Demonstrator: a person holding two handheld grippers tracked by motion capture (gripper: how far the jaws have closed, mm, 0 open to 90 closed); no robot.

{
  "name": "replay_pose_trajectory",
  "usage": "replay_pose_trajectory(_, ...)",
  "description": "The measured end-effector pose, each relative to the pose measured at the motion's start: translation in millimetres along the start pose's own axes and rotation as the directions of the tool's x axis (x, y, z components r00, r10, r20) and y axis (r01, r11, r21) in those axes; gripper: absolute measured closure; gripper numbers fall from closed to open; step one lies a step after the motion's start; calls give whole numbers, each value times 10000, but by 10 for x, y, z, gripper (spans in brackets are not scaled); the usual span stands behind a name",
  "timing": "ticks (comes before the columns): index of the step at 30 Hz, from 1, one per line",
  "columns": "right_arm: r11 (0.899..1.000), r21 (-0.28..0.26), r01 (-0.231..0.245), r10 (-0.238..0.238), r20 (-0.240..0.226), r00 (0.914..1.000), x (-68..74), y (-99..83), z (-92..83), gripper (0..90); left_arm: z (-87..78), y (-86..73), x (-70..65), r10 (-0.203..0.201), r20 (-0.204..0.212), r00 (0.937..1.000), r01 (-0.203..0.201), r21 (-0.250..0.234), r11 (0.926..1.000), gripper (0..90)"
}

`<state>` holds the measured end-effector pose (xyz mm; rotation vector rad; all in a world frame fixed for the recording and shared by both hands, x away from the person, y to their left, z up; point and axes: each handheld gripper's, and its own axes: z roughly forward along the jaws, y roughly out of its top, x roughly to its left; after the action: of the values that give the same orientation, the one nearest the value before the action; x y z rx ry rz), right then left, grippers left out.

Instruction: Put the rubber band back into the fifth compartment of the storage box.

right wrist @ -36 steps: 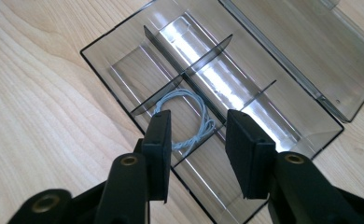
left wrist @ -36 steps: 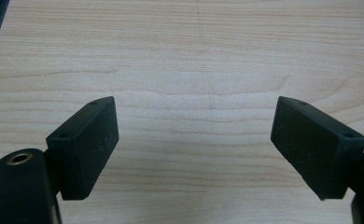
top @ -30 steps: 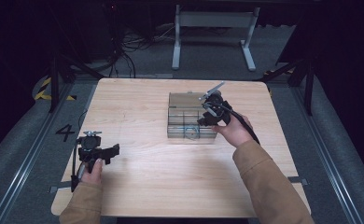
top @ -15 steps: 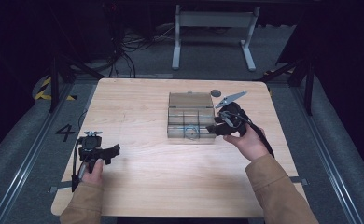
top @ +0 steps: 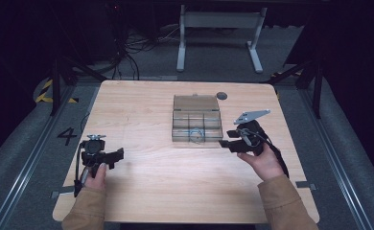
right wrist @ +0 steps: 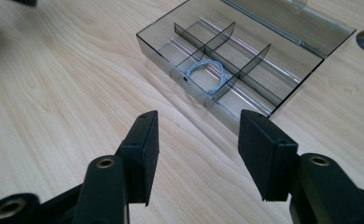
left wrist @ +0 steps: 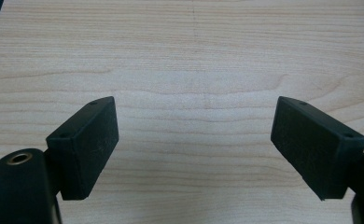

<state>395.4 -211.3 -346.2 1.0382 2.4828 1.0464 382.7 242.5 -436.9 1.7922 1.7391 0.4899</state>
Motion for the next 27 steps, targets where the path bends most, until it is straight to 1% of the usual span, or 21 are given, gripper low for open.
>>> replay_pose_trajectory(1, 10000, 0, 0, 0, 0, 10000, 0, 0, 0, 485, 0, 0, 0, 0, 0, 10000, 0, 0, 10000, 158)
replay_pose_trajectory(2, 9995, -232, -229, 227, -111, 9997, -13, -36, -1, 478, -6, 1, -5, 13, 19, 10000, -13, -36, 10000, 158)
replay_pose_trajectory(3, 9995, -57, -301, 300, -241, 9993, -29, -55, 15, 470, -10, 2, -7, 92, 25, 10000, -92, -44, 9999, 158)
replay_pose_trajectory(4, 9995, 135, -282, 284, -138, 9995, -41, -84, 24, 466, -10, 2, -5, 75, 34, 10000, -75, -43, 10000, 159)
replay_pose_trajectory(7, 9991, 173, -389, 393, -226, 9990, -55, -135, 38, 454, -10, 3, 2, 7, 56, 10000, -6, -51, 10000, 159)
replay_pose_trajectory(10, 9991, 344, -258, 266, -250, 9993, -58, -173, 57, 444, -17, 5, 4, -1, 50, 10000, 2, -67, 10000, 158)
replay_pose_trajectory(16, 9997, 242, 3, 8, -433, 9991, -57, -297, 77, 445, -12, 12, -2, 0, 94, 10000, 1, -72, 10000, 158)
replay_pose_trajectory(19, 9992, 291, 291, -278, -456, 9986, -33, -390, 93, 444, -6, 15, -13, 26, 97, 9999, -25, -59, 10000, 158)
replay_pose_trajectory(23, 9987, 415, 302, -278, -564, 9980, 7, -490, 136, 446, -1, 20, -26, 91, 87, 9999, -91, -62, 9999, 158)
replay_pose_trajectory(25, 9979, 582, 302, -265, -619, 9977, 33, -510, 185, 446, 1, 24, -33, 116, 103, 9999, -116, -3, 9999, 158)
replay_pose_trajectory(27, 9964, 695, 492, -446, -661, 9968, 74, -522, 236, 449, 4, 25, -44, 145, 148, 9998, -144, -58, 9999, 158)
